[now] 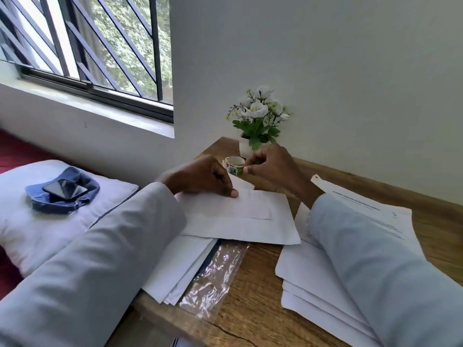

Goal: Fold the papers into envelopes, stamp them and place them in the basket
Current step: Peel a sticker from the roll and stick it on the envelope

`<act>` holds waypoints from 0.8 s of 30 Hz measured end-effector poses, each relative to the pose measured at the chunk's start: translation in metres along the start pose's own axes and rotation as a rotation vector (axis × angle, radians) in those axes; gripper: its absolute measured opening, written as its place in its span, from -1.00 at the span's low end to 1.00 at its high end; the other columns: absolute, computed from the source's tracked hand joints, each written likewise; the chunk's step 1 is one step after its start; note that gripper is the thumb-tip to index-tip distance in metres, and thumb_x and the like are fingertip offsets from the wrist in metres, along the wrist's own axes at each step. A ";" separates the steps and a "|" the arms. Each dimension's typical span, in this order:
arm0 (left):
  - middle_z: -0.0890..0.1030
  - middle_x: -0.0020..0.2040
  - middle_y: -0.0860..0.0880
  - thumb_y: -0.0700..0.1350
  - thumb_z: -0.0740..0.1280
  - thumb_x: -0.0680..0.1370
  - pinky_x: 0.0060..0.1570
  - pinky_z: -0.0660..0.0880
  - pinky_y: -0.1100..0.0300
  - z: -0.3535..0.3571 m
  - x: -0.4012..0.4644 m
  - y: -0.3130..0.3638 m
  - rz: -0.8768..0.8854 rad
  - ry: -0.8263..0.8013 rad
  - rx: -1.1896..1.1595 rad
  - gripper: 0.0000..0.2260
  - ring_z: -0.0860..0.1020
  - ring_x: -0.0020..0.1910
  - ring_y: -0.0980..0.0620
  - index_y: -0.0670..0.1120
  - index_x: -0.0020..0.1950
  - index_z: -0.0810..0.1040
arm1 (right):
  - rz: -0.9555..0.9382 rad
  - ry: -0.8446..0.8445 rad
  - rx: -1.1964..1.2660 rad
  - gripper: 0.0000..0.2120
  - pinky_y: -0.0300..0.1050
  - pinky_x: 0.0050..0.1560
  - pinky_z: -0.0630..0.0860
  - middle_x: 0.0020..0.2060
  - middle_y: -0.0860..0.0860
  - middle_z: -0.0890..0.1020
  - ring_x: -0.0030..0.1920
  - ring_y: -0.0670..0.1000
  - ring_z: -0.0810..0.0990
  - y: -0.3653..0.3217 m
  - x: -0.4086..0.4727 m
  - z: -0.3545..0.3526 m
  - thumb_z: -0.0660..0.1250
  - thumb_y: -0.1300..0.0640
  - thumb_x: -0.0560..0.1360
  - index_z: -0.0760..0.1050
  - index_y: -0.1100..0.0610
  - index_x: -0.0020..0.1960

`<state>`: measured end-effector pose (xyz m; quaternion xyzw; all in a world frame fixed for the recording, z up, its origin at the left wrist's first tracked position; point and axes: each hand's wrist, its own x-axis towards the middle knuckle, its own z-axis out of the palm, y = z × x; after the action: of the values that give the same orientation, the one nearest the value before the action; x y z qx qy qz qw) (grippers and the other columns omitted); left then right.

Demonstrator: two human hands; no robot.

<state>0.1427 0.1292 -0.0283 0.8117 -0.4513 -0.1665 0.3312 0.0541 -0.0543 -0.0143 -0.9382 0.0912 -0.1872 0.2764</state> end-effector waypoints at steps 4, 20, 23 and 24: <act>0.60 -0.42 0.08 -0.11 0.51 0.45 -0.47 0.40 0.37 -0.010 0.010 -0.004 -0.030 0.090 0.054 -0.90 0.46 -0.52 0.22 -0.12 -0.22 0.70 | 0.053 -0.005 0.028 -0.91 -0.06 -0.19 0.63 -0.25 0.00 0.71 -0.31 -0.10 0.61 0.005 0.006 0.018 0.53 0.15 0.39 0.72 0.13 -0.12; 0.68 -0.14 0.04 -0.01 0.49 0.39 -0.15 0.49 0.20 0.008 0.037 -0.022 -0.104 0.464 0.164 -0.94 0.60 -0.10 0.00 0.09 -0.16 0.70 | 0.138 0.030 0.246 -0.84 -0.32 -0.55 0.40 -0.37 0.02 0.66 -0.51 -0.21 0.48 0.006 0.005 0.033 0.59 0.10 0.36 0.71 0.15 -0.12; 0.68 -0.13 0.08 0.02 0.47 0.40 -0.20 0.42 0.23 0.013 0.037 -0.022 -0.092 0.492 0.159 -0.92 0.60 -0.10 0.02 0.12 -0.13 0.71 | 0.179 -0.002 0.341 -0.83 -0.30 -0.41 0.46 -0.31 0.05 0.68 -0.34 -0.10 0.55 0.008 0.004 0.032 0.58 0.16 0.37 0.71 0.20 -0.09; 0.68 -0.14 0.09 0.03 0.47 0.40 -0.20 0.44 0.23 0.013 0.037 -0.023 -0.090 0.488 0.135 -0.93 0.60 -0.10 0.03 0.13 -0.15 0.71 | 0.183 -0.015 0.377 -0.83 -0.29 -0.33 0.49 -0.28 0.07 0.69 -0.31 -0.09 0.58 0.009 0.004 0.032 0.59 0.18 0.36 0.70 0.22 -0.09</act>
<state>0.1698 0.1012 -0.0526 0.8673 -0.3317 0.0503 0.3678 0.0702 -0.0476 -0.0427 -0.8591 0.1372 -0.1683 0.4634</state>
